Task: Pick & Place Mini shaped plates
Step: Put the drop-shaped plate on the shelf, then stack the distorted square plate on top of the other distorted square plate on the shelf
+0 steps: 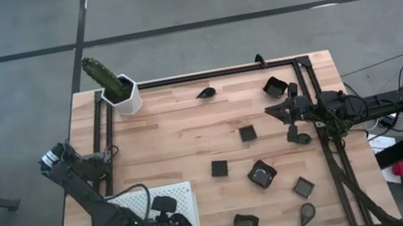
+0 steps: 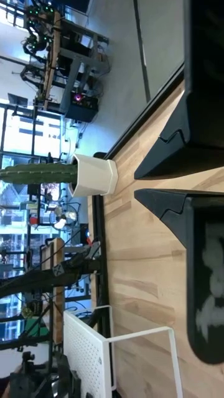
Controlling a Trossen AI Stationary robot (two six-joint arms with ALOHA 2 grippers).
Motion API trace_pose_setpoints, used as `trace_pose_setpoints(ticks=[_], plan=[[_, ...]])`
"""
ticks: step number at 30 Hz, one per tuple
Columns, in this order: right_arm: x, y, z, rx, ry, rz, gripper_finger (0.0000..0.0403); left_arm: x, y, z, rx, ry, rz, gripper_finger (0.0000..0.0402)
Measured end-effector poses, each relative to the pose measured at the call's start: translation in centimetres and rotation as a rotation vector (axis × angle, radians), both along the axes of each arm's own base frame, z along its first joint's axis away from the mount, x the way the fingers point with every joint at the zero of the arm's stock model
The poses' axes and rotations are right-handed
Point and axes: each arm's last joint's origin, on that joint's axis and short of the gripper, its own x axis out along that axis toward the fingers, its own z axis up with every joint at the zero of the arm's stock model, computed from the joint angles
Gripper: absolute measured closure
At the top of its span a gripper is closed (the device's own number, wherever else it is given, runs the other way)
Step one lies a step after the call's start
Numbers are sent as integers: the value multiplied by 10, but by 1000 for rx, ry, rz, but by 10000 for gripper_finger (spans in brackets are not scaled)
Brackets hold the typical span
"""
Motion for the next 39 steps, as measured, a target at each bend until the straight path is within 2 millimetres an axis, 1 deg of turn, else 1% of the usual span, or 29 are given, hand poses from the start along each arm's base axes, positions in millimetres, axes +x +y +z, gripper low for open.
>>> trace_pose_setpoints(ticks=[4, 9, 14, 17, 19, 26, 32, 35, 39], plan=[[0, 0, 0, 0, 0, 0, 369, -5, 9, 13, 3, -59, 30, 348], [0, 0, 0, 0, 0, 0, 369, -12, 28, 34, 66, -208, 133, 346], [0, 0, 0, 0, 1, 0, 369, -8, 52, 46, 180, -330, 278, 346], [0, 0, 0, -1, 1, 0, 369, 1, 70, 46, 237, -318, 346, 346], [0, 0, 0, 0, 2, 0, 369, 10, 83, 45, 245, -311, 403, 346], [0, 0, -4, -1, 38, -2, 369, 37, 132, 44, 200, -249, 595, 346], [0, 0, -5, 4, 49, -2, 369, 52, 175, 44, 173, -218, 752, 346], [-1, 0, -7, 35, 67, -4, 369, 55, 189, 44, 178, -215, 802, 346], [-1, 0, -14, 103, 119, -12, 369, 57, 198, 44, 185, -214, 829, 346]])
